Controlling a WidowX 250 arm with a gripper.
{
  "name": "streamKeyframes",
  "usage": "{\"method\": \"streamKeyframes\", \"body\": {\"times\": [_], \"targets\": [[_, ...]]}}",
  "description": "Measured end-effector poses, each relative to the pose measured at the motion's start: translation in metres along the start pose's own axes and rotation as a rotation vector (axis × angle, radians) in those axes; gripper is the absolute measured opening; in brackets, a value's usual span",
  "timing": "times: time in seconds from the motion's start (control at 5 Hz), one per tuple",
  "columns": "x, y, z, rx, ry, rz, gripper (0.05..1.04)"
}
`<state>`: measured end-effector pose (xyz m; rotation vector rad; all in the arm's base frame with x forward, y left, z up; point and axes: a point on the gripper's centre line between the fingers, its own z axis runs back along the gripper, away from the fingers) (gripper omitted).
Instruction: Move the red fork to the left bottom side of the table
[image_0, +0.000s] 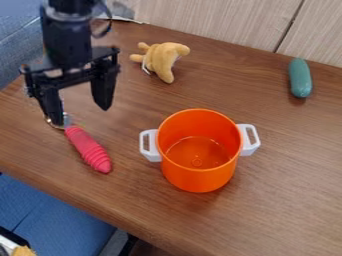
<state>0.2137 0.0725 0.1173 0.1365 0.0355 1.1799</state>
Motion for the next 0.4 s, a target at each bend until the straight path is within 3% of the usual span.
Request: {"method": "streamKeyframes", "body": {"times": [0.2,0.4], "targets": [[0.0003,-0.0103,0.0202,-0.096,-0.010,-0.051,1.000],[0.0007,-0.0107,0.0214,-0.099,-0.013,-0.055,1.000]]}}
